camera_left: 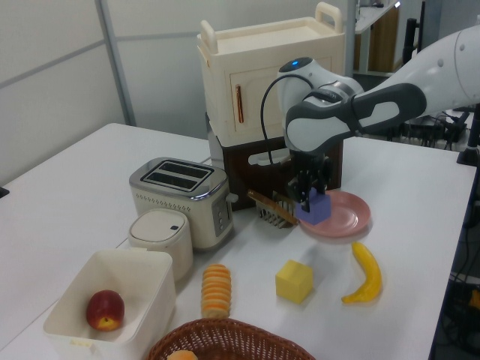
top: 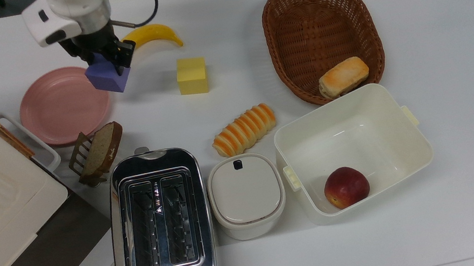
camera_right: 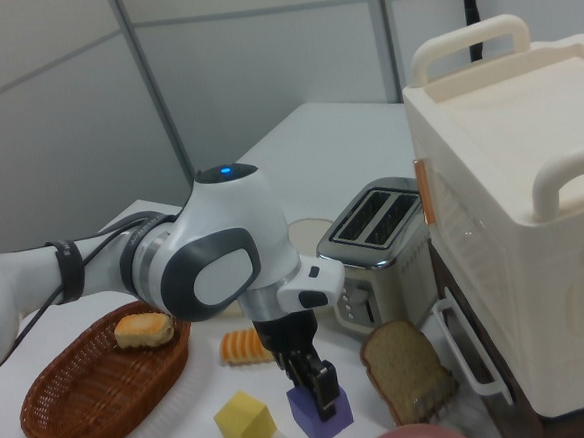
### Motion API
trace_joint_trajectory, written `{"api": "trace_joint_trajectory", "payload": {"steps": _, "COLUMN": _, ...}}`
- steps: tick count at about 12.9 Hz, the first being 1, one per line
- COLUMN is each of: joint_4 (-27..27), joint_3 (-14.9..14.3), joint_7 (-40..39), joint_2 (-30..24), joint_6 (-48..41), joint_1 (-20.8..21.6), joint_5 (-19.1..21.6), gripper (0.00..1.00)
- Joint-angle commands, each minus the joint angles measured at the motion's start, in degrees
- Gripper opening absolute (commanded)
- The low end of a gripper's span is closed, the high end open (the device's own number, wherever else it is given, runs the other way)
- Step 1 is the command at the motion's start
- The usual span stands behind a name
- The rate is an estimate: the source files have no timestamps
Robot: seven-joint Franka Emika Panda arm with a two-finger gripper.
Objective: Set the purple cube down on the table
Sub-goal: 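Lift the purple cube off the plate and carry it beside the yellow cube, then lower the purple cube onto the table and open the gripper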
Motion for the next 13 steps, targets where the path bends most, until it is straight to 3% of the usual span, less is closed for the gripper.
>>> {"api": "trace_joint_trajectory", "payload": {"steps": 1, "joint_4": -0.66, "joint_3": 1.29, "joint_7": 0.22, "joint_2": 1.33, "joint_6": 1.86, "joint_1": 1.06, "joint_5": -0.88, "gripper": 0.30}}
{"api": "trace_joint_trajectory", "payload": {"steps": 7, "joint_4": -0.66, "joint_3": 4.72, "joint_7": 0.14, "joint_2": 6.51, "joint_6": 6.18, "joint_1": 2.21, "joint_5": -1.50, "gripper": 0.32}}
{"api": "trace_joint_trajectory", "payload": {"steps": 10, "joint_4": -0.66, "joint_3": 5.42, "joint_7": -0.04, "joint_2": 8.53, "joint_6": 8.10, "joint_1": 2.30, "joint_5": -3.43, "gripper": 0.40}}
{"api": "trace_joint_trajectory", "payload": {"steps": 11, "joint_4": -0.66, "joint_3": 5.42, "joint_7": -0.04, "joint_2": 8.89, "joint_6": 8.11, "joint_1": 2.30, "joint_5": -3.61, "gripper": 0.54}}
{"api": "trace_joint_trajectory", "payload": {"steps": 13, "joint_4": -0.66, "joint_3": 5.51, "joint_7": 0.13, "joint_2": 8.72, "joint_6": 8.02, "joint_1": 2.21, "joint_5": -4.40, "gripper": 1.00}}
